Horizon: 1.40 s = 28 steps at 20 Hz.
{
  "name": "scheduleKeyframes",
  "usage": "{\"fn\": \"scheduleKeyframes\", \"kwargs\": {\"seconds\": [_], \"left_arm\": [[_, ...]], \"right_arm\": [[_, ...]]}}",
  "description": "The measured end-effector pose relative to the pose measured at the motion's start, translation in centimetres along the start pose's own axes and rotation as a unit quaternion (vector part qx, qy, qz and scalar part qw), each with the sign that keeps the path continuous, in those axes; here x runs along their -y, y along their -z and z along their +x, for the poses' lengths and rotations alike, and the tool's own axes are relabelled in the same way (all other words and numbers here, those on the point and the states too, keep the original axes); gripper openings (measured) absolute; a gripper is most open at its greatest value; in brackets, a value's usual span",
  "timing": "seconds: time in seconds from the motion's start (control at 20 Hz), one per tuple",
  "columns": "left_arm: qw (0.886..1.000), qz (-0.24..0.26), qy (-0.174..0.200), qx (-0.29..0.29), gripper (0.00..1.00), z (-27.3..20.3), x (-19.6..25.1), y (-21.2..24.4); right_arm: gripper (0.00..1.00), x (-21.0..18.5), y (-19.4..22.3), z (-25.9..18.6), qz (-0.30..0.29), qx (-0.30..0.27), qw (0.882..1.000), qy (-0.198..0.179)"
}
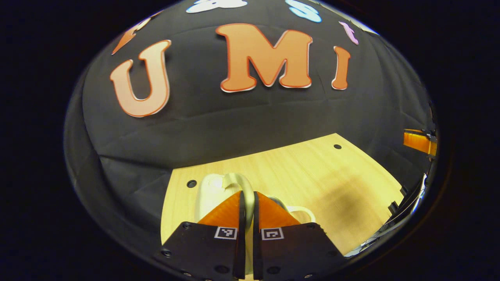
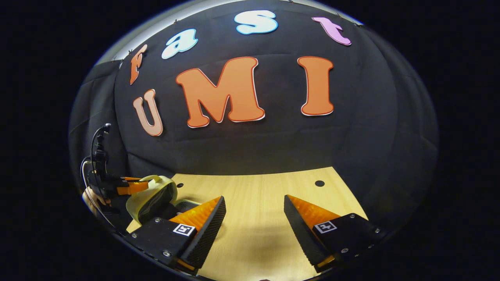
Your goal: First open the suitcase, pack the skin care products into it, and then close the suitcase.
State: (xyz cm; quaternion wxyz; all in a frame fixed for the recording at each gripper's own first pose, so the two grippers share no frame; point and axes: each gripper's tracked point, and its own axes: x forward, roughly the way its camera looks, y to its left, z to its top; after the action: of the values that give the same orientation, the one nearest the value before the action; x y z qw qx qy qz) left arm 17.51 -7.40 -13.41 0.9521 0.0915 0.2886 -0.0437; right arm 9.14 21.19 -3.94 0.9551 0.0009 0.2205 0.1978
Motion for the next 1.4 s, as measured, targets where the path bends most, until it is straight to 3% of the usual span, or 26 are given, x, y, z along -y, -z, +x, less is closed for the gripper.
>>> {"fn": "scheduleKeyframes", "kwargs": {"seconds": [0.25,0.55,1.0,1.15,1.25,1.4], "left_arm": [[0.999,0.038,0.012,-0.037,0.1,4.4,8.1,3.1],[0.992,0.062,0.022,-0.108,0.08,10.3,16.3,11.0],[0.991,0.066,-0.003,-0.113,0.07,12.5,17.9,13.9],[0.991,0.056,-0.008,-0.12,0.18,12.2,17.9,13.8],[0.992,0.022,0.002,-0.12,0.31,12.1,18.9,13.6],[0.997,-0.001,-0.003,-0.076,0.83,10.9,19.4,10.9]], "right_arm": [[0.95,4.1,1.0,-0.5,-0.027,0.0,1.0,0.011],[0.95,7.4,3.6,0.2,-0.024,-0.014,0.999,0.019],[0.95,9.3,7.3,0.7,-0.011,-0.032,0.999,0.013],[0.95,9.1,8.3,1.1,-0.01,-0.037,0.999,0.006],[0.95,9.2,8.9,1.4,-0.015,-0.038,0.999,0.008],[0.95,9.7,9.9,2.1,-0.016,-0.044,0.999,0.028]]}}
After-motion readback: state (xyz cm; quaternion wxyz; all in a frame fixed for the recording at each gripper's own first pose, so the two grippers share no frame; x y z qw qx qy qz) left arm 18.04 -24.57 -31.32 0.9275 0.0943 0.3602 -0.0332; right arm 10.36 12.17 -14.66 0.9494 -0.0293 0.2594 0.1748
